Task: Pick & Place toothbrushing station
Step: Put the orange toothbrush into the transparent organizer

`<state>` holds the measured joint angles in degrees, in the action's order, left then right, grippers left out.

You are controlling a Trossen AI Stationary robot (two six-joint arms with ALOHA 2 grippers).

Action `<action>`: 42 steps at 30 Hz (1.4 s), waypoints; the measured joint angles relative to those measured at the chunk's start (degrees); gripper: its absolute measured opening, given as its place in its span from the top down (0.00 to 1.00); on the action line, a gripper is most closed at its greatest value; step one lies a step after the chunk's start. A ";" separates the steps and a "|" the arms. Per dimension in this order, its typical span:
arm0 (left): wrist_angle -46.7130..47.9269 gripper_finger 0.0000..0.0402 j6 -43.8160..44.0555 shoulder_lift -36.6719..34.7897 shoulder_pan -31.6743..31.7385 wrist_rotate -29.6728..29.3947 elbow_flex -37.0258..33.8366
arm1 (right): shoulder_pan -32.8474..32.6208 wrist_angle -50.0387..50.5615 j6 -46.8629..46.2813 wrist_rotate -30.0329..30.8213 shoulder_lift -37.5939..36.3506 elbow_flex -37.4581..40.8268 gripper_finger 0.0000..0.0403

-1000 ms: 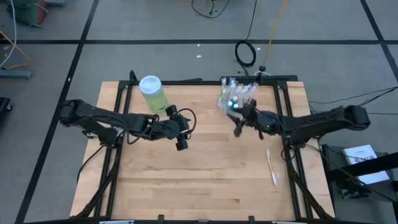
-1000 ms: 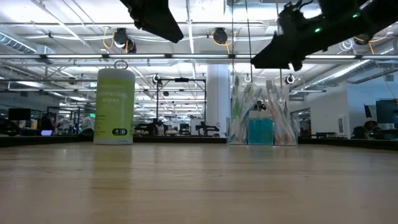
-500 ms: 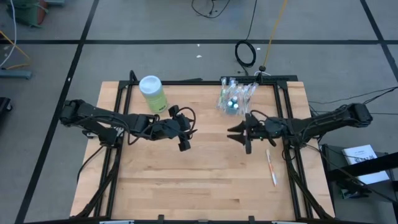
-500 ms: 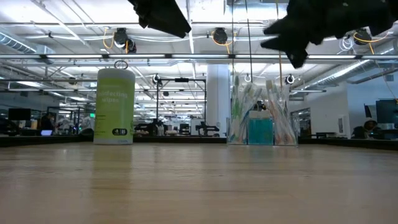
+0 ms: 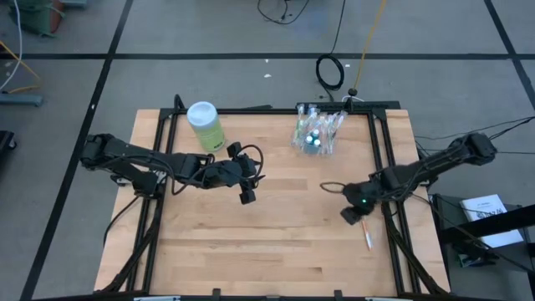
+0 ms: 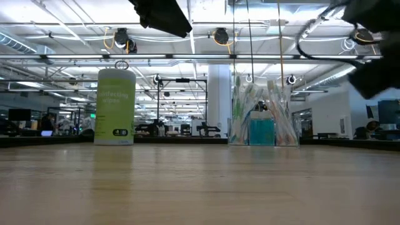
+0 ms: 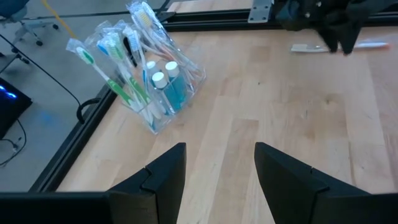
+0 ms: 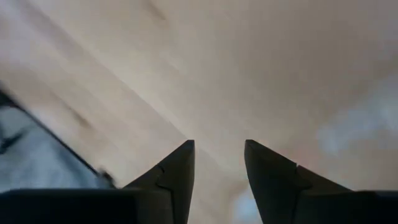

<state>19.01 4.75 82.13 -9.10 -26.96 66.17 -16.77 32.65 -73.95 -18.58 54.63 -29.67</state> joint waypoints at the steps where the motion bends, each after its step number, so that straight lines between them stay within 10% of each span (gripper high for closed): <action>1: 0.00 0.51 0.00 0.00 0.00 0.00 0.00 | -0.86 3.11 -2.57 -2.28 0.00 0.00 0.67; 6: -0.03 0.51 -0.07 0.00 0.03 -0.02 0.00 | -3.81 11.65 -9.60 -10.24 0.00 0.00 0.69; 15: -0.05 0.51 -0.07 0.00 0.02 -0.02 0.00 | -4.35 14.70 -8.45 8.14 0.02 0.16 0.69; 30: -0.05 0.51 -0.09 0.00 0.02 0.00 0.00 | -4.35 6.50 -4.47 6.09 -0.07 10.58 0.79; 35: -0.18 0.51 -0.09 0.00 0.04 -0.02 0.00 | -4.35 -4.32 1.86 6.79 -0.10 10.64 0.97; 42: -1.21 0.51 -0.09 0.00 0.04 -0.02 0.00 | -4.10 -37.48 13.53 13.86 0.04 10.86 0.98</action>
<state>17.80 4.67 82.13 -9.06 -26.98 66.17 -20.88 -4.82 -60.42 -4.72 54.68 -18.81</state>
